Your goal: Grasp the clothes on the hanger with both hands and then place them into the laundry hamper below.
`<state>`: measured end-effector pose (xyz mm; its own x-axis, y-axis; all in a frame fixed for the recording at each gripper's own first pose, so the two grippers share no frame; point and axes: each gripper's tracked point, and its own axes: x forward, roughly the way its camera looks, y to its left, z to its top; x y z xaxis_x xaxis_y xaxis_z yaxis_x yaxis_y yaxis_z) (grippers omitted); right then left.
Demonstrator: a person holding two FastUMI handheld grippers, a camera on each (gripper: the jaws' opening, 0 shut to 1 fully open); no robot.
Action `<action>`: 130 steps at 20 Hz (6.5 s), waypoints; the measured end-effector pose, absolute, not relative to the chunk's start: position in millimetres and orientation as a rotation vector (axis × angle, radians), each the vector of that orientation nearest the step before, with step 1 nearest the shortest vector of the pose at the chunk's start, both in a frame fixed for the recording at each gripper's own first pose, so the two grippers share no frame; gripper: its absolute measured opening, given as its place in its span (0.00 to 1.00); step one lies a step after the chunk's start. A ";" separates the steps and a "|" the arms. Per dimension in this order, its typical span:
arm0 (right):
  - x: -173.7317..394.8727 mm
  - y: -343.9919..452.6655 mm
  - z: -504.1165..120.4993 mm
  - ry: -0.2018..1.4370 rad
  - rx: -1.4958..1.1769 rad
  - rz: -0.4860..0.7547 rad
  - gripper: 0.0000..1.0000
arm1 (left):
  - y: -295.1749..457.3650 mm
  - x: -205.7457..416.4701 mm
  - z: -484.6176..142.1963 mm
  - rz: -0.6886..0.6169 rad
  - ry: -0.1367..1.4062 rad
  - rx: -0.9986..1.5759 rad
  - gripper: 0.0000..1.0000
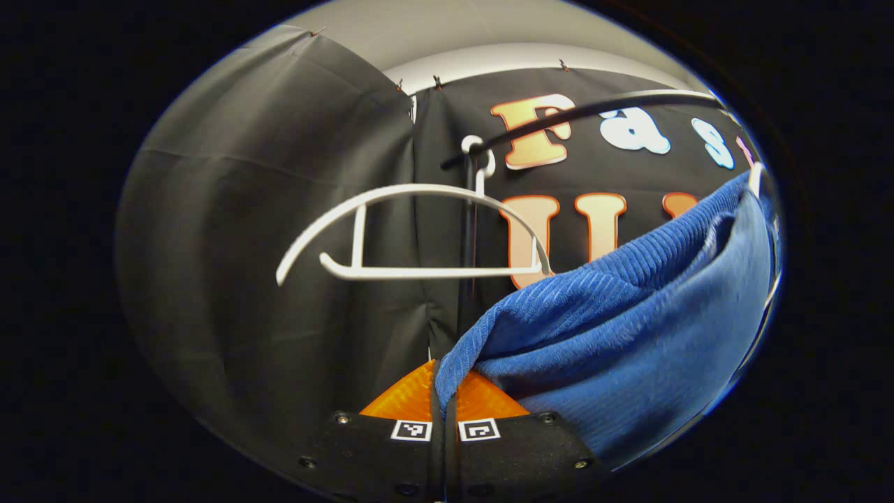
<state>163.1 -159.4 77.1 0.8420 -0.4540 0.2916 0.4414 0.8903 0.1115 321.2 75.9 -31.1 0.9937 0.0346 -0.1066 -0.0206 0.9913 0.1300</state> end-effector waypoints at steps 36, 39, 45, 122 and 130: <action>103.6 -154.1 0.1 -0.121 -0.105 -0.391 0.08 | 54.5 207.4 -120.3 -0.090 0.305 -0.057 0.01; 108.8 -111.8 -29.2 -0.053 -0.078 -0.269 0.08 | 23.7 187.2 -125.7 -0.154 0.333 -0.056 0.01; 117.1 -20.8 -106.8 0.103 0.042 -0.044 0.08 | -54.2 165.2 -160.8 -0.297 0.422 -0.078 0.01; -31.8 -36.8 76.3 -0.109 0.109 -0.133 0.97 | -52.4 105.5 109.8 -0.218 -0.112 -0.034 0.89; -27.5 -52.1 72.5 -0.107 0.131 -0.157 0.97 | -48.0 113.4 98.5 -0.193 -0.077 -0.056 0.89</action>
